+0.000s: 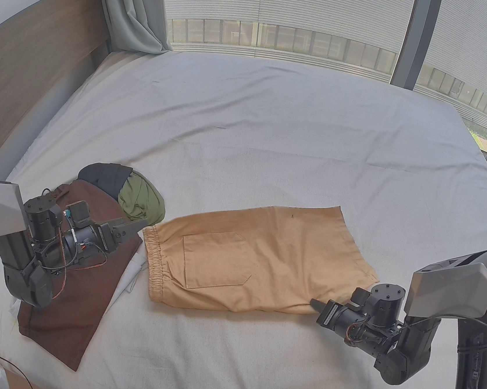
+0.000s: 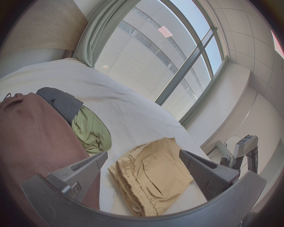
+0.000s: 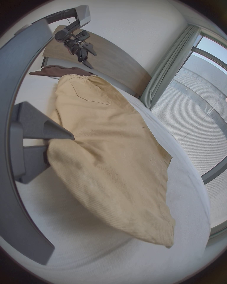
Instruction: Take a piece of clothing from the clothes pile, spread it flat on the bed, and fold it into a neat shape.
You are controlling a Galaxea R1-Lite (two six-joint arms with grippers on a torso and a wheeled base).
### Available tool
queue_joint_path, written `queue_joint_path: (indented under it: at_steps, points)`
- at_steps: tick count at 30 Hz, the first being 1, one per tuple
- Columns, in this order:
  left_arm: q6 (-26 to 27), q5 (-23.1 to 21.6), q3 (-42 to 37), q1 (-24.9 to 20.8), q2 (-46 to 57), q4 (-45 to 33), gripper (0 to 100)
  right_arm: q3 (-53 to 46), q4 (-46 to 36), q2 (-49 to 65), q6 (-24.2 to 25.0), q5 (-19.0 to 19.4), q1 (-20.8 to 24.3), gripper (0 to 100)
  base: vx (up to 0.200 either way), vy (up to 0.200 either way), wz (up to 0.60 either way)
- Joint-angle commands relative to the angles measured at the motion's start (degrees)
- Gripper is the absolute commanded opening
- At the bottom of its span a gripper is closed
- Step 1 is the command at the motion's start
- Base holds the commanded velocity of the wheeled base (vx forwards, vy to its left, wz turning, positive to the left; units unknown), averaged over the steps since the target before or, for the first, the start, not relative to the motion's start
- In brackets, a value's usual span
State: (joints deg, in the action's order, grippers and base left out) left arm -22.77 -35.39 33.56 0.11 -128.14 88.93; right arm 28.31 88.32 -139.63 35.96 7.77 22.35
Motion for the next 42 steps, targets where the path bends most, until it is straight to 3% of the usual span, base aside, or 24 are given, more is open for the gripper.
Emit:
queue_joint_path:
  at_steps: [1, 9, 14, 30, 31, 36, 42]
  points:
    - [-0.1, -0.2, -0.3, -0.3, 0.4, 0.0, 100, -5.0, 0.0, 2.7, -0.7, -1.3, 0.0, 0, 0.000, 0.000, 0.00]
    - [-0.1, -0.3, -0.4, -0.6, 0.4, 0.0, 100, -12.2, 0.0, 5.5, -0.6, -1.6, 0.2, 0, 0.000, 0.000, 0.00]
    - [-0.1, -0.3, -0.9, -1.3, 0.3, 0.0, 100, -15.9, 0.0, 5.9, -0.5, -3.8, 0.9, 0, 0.000, 0.000, 0.00]
    - [0.6, -1.1, -1.0, -1.3, -0.2, 0.1, 100, -16.8, 0.0, 5.2, -0.3, -3.5, 0.9, 0, 0.000, 0.000, 0.00]
    - [1.1, -1.5, -1.1, -1.1, -0.2, 0.1, 100, -16.9, 0.0, 5.2, -0.3, -3.5, 0.9, 100, 0.000, 0.000, 0.00]
    - [4.8, -4.2, -1.1, -0.7, -1.2, 0.1, 100, -17.1, 0.0, 5.2, -0.4, -3.5, 1.1, 100, 0.000, 0.000, 0.00]
    - [7.1, -4.0, -0.8, -0.7, -1.6, 0.1, 100, -19.7, 0.0, 5.8, -0.8, -1.2, 1.8, 100, 0.000, 0.000, 0.00]
